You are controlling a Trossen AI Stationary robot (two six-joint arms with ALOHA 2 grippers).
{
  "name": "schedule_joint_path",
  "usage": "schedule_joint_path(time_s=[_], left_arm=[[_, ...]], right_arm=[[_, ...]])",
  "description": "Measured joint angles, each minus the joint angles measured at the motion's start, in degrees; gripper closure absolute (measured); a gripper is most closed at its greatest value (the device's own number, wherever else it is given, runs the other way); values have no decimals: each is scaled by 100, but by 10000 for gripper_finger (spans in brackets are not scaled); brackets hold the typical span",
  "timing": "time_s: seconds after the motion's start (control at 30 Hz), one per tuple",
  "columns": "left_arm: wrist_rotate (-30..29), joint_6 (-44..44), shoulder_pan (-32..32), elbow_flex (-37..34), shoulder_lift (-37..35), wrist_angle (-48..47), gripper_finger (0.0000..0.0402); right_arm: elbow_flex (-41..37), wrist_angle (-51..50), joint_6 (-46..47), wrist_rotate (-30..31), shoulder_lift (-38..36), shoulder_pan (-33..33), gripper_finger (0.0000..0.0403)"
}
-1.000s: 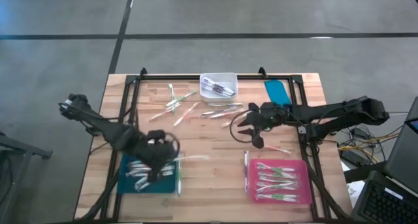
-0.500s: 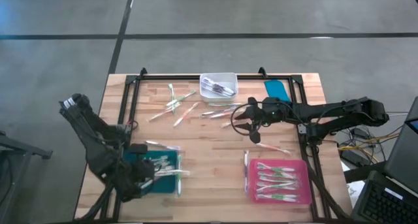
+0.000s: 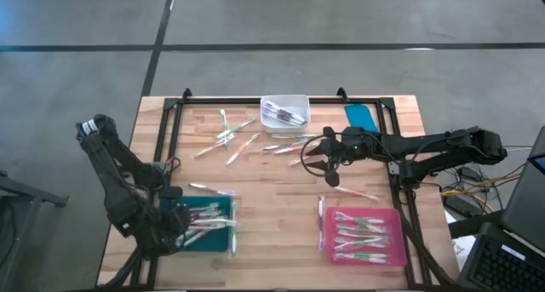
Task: Pick & Place Toothbrushes
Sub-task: Put the orange toothbrush into the blue bin
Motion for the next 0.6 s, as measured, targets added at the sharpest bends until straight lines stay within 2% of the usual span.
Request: schedule_joint_path(time_s=[0.33,0.6], left_arm=[[-52,-586,-431,-1179,-827,577,377],[27,-922,-477,-1936,-1395,1236,377]], right_arm=[[-50,-6,-20,-2,0,-2,275],[-52,19,-20,-3,0,-2,289]])
